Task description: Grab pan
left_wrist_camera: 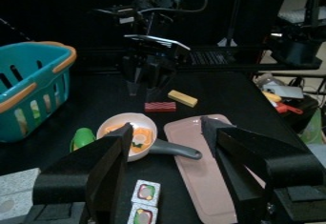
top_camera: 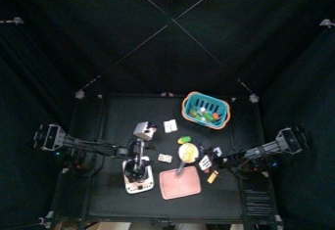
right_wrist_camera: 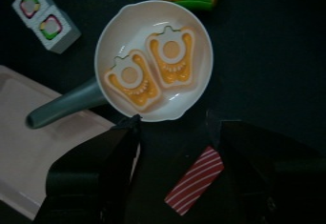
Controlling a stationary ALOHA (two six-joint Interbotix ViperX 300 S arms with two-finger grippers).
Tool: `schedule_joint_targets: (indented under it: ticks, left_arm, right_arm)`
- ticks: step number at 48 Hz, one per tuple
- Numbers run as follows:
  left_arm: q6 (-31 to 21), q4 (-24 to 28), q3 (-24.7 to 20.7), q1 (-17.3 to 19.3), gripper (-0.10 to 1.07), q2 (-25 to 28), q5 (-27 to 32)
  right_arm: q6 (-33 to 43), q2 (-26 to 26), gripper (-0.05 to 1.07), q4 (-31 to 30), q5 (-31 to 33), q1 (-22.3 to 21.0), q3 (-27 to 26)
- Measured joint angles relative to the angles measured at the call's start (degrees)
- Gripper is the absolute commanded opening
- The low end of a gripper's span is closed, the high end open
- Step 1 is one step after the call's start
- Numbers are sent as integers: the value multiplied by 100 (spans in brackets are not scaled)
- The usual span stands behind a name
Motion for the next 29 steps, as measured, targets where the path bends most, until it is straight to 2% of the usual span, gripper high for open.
schedule_joint_targets:
  ticks: [17,29]
  left_arm:
    - [9,-114,-281,18,94,615,-9]
    - [0,-211,-378,26,94,712,-9]
  right_arm:
    - [-9,492,89,-18,-185,-536,18]
    - [-53,624,89,-229,-202,-729,18]
